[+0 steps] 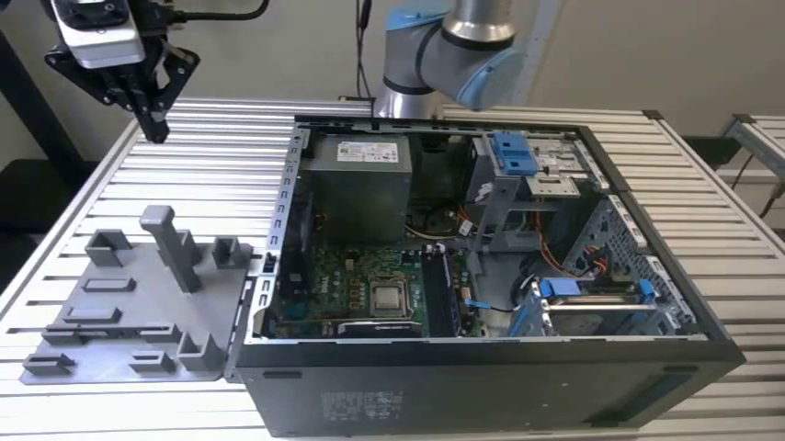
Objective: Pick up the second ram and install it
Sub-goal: 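Reach for the second ram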
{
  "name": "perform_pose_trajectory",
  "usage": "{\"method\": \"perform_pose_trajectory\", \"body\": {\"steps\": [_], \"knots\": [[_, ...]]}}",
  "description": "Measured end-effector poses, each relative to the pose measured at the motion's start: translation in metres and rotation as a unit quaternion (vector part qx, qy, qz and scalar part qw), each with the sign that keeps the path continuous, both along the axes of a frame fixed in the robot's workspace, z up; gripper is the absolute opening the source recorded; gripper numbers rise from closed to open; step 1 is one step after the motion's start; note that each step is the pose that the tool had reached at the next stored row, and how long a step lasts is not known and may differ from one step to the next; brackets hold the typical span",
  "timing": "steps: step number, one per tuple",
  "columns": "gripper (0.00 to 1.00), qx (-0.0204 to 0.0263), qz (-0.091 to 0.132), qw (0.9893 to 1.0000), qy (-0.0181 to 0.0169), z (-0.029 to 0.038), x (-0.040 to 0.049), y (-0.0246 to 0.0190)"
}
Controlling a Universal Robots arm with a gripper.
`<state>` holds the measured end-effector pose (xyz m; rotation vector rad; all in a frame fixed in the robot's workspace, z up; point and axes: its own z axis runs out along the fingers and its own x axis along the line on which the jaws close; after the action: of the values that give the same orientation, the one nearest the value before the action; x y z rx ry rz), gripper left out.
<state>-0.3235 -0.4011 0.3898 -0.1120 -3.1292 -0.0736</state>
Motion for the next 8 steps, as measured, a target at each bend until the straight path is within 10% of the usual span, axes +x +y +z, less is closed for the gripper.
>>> {"method": "perform_pose_trajectory", "body": {"steps": [8], "knots": [[0.11,0.0000,0.000,1.0000,0.0059,-0.0007,-0.0267,0.0000]]}}
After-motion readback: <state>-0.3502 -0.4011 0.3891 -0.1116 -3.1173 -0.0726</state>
